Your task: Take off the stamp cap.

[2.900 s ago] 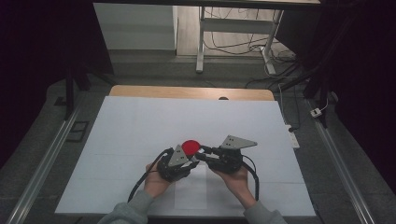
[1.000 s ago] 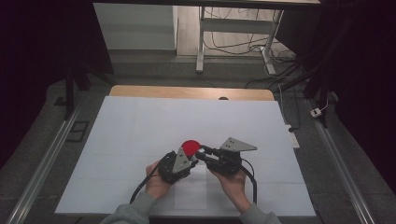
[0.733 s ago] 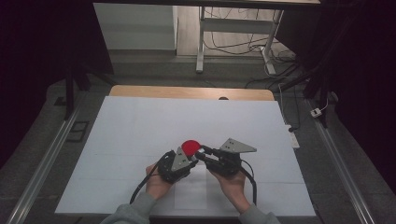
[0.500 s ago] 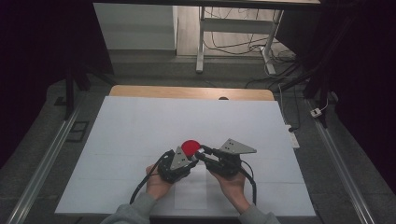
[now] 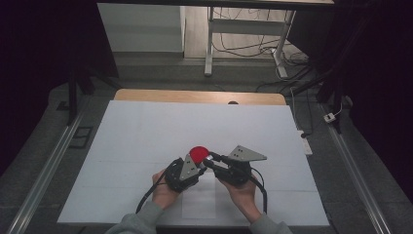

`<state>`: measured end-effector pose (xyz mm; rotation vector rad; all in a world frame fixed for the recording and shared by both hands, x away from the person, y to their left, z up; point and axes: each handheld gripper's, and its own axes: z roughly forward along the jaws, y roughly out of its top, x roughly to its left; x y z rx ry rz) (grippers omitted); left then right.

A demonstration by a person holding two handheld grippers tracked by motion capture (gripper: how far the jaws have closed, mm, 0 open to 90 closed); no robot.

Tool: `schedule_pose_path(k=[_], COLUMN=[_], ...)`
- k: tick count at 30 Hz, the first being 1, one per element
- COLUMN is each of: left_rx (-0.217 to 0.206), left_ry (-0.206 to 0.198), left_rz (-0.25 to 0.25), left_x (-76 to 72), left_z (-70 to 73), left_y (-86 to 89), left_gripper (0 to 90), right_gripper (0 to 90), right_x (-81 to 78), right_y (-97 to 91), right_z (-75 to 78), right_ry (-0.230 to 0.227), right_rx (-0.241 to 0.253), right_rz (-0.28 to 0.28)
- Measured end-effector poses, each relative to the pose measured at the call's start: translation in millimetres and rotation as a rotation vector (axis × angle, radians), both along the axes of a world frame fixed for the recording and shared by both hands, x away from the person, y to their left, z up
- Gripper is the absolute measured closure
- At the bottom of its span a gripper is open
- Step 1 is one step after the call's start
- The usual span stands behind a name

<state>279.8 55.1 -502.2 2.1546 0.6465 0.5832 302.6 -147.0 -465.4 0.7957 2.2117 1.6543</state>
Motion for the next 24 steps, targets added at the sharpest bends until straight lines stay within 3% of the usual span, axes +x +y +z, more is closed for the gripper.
schedule_pose_path(k=[1,2,3,5,11,24], left_rx=[0.030,-0.021,-0.045,-0.064,-0.062,-0.098], left_ry=[0.002,0.029,0.037,0.022,0.022,0.026], left_rz=[-0.006,0.005,0.008,0.012,0.001,-0.017], left_x=[0.6,2.7,3.7,3.8,4.4,4.1], left_z=[-2.9,-7.8,-6.4,-1.4,-0.5,3.1], left_y=[0.2,3.6,5.4,7.7,10.5,19.1], left_gripper=[75.0,75.1,75.0,75.0,74.9,74.8], right_gripper=[67.0,66.9,67.0,67.0,66.9,66.8], right_x=[-0.1,0.7,1.5,2.0,3.3,6.5], right_y=[-3.2,-7.6,-11.7,-16.5,-13.8,-17.6], right_z=[3.6,7.7,10.8,12.6,9.4,8.4], right_ry=[-0.016,-0.022,-0.022,-0.024,-0.007,0.014], right_rx=[0.010,0.025,0.033,0.036,0.023,0.044], right_rz=[-0.019,-0.030,-0.035,-0.042,-0.016,-0.014])
